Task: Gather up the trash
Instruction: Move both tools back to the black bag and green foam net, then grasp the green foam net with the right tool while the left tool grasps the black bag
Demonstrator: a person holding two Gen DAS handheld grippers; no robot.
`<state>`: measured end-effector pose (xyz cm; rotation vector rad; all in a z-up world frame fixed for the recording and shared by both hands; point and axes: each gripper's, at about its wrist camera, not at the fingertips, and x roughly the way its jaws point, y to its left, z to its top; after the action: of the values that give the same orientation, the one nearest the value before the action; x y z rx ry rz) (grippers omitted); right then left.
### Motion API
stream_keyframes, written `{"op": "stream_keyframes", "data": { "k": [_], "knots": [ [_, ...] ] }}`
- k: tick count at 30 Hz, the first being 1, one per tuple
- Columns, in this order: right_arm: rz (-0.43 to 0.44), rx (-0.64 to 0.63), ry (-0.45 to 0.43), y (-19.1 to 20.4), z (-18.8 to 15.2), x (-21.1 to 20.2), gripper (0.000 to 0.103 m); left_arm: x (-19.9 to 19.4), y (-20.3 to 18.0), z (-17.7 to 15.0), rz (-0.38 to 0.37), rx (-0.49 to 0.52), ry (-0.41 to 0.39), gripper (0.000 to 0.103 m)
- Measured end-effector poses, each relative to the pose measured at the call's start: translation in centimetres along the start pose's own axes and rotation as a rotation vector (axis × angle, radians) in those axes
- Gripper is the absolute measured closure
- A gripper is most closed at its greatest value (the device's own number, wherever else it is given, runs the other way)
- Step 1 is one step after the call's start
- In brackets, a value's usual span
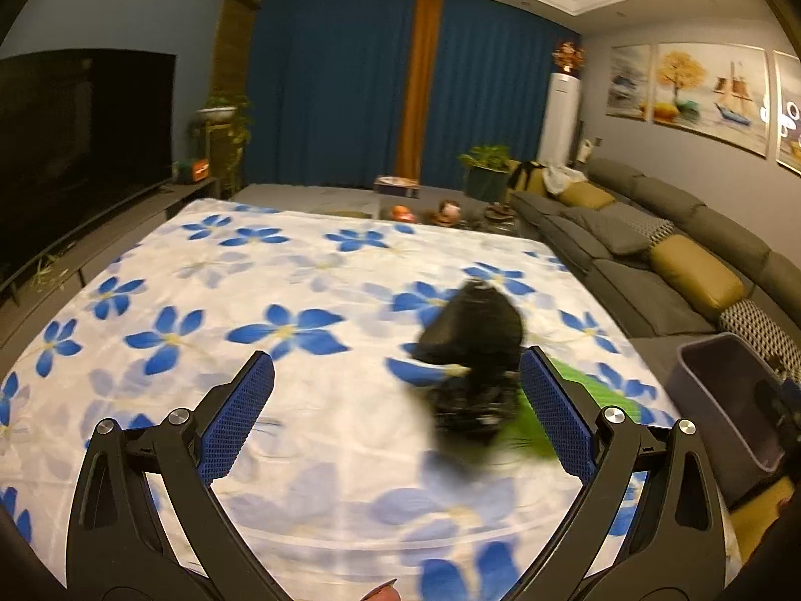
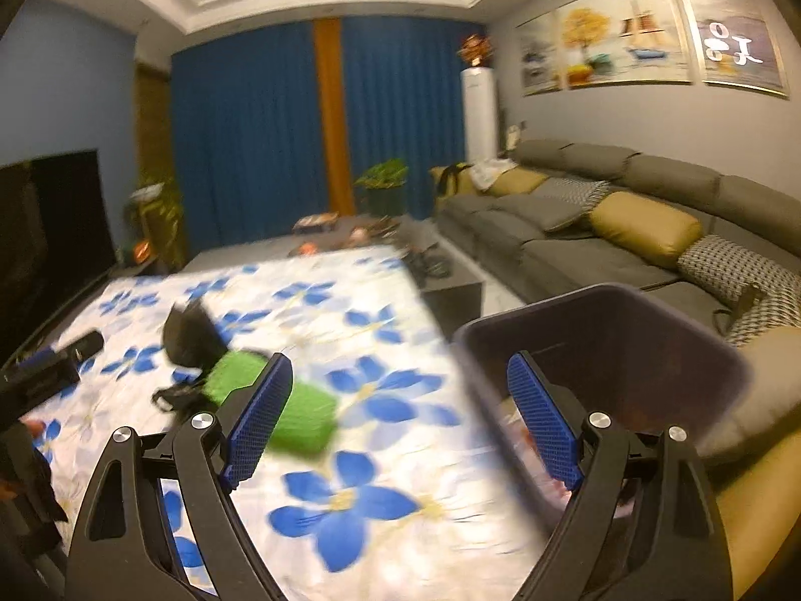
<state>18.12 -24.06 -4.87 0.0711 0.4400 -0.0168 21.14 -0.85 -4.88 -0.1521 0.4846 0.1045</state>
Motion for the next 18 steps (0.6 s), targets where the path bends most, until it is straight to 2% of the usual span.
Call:
{"op": "stream_keyframes", "data": {
  "k": [8, 18],
  "knots": [
    [0.067, -0.066, 0.12, 4.7, -1.4, 4.8, 0.018, 0.1, 3.6, 0.7, 0.032, -0.046, -0.015, 0.006],
    [0.094, -0.073, 0.226, 6.1, -1.5, 9.8, 0.018, 1.6, 4.3, 1.6, 0.025, -0.065, -0.017, 0.006]
  ]
}}
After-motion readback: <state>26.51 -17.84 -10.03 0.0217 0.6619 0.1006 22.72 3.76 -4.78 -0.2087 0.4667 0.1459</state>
